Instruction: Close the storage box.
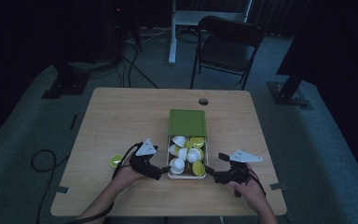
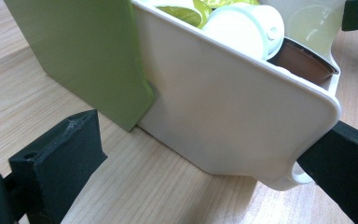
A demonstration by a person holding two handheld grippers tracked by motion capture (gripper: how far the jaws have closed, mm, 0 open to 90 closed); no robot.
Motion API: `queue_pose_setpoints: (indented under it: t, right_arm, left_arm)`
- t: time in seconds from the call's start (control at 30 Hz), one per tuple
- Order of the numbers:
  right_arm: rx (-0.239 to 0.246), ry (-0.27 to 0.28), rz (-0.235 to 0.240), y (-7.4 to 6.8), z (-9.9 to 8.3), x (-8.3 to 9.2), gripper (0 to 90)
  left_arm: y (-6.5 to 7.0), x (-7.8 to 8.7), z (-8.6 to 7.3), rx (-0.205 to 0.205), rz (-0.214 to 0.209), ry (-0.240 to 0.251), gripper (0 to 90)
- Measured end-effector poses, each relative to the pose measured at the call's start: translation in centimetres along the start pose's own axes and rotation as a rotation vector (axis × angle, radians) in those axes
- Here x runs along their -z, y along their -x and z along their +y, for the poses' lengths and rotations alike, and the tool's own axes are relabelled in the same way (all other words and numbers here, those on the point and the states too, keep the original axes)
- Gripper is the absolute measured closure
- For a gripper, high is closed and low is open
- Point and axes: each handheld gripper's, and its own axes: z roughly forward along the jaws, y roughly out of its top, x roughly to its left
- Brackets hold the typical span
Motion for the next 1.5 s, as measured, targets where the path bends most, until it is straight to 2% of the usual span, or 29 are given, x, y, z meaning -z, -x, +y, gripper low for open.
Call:
queue_pose_setpoints:
  t: [0.33, 0.77, 1.13, 1.5]
  right_arm:
    - [0.0, 0.005, -0.014, 0.2, 0.2, -0.4, 11.0]
    - [-0.018, 0.016, -0.038, 0.8, 0.5, -0.8, 11.1]
    - [-0.035, 0.029, -0.063, 1.2, 0.7, -1.2, 11.1]
    - [-0.052, 0.038, -0.067, 1.5, 1.2, -1.7, 11.0]
  left_arm:
    - [-0.6, -0.2, 0.1, 0.012, 0.002, 0.005, 1.2]
    - [-1.1, -0.7, 0.7, -0.001, 0.017, -0.01, 1.2]
    - [-1.6, -1.1, 0.9, 0.018, 0.013, -0.014, 1.2]
    - [-2.6, -1.2, 1.6, 0.025, 0.035, -0.018, 1.3]
